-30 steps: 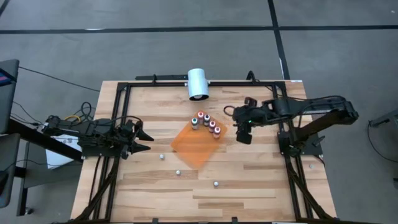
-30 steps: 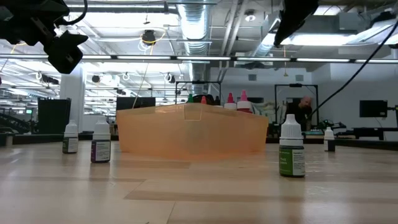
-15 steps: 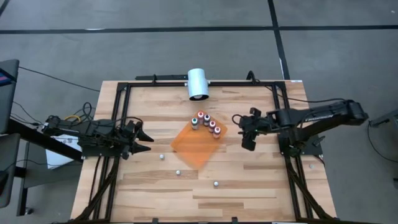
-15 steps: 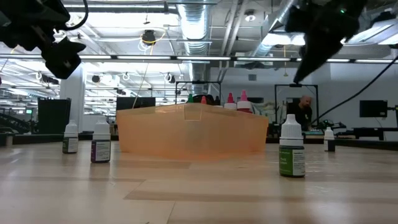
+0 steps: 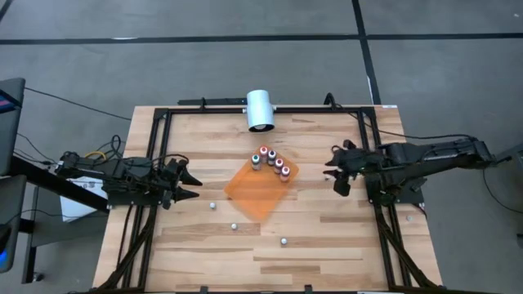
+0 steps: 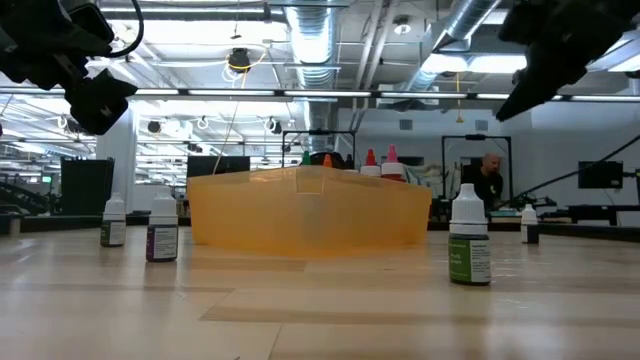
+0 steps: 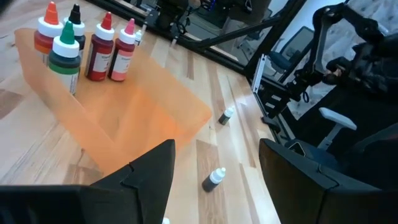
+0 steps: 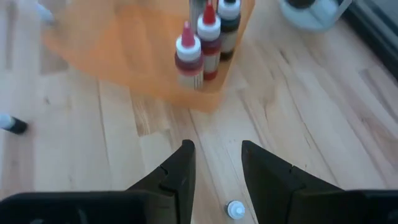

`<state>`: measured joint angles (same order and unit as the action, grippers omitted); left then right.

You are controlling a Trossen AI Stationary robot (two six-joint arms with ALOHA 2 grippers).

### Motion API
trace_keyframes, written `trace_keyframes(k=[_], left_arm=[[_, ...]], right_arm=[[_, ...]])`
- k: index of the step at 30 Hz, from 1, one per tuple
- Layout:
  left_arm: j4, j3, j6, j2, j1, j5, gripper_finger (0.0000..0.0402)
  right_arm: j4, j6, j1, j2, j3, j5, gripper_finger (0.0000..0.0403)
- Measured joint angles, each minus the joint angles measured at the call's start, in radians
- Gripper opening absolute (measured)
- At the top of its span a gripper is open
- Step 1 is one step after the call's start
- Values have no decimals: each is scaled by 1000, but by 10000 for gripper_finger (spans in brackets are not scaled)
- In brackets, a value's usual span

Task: Pick & Place food coloring
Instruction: Put the small brown food coloring bottle into the orange bin

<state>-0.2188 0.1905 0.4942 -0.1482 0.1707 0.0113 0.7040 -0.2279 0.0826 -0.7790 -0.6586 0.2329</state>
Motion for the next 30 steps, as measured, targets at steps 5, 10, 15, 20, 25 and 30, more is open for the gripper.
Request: trace_keyframes(k=[5, 10, 15, 20, 25, 30], left_arm=[[-1, 0, 0, 0, 0, -8, 224], [-1, 0, 0, 0, 0, -42, 224], [-1, 0, 0, 0, 0, -45, 224], [-1, 0, 0, 0, 0, -45, 224], [-1, 0, 0, 0, 0, -45, 224], [-1, 0, 0, 0, 0, -45, 224]], right_arm=[[-6, -1, 0, 143, 35, 0, 117], [-17, -5, 0, 282, 38, 0, 117], [-16, -5, 0, 401, 38, 0, 117], [-16, -7, 1, 467, 38, -25, 117], [-19, -8, 3, 473, 45, -49, 117], [-24, -8, 3, 443, 48, -55, 117]])
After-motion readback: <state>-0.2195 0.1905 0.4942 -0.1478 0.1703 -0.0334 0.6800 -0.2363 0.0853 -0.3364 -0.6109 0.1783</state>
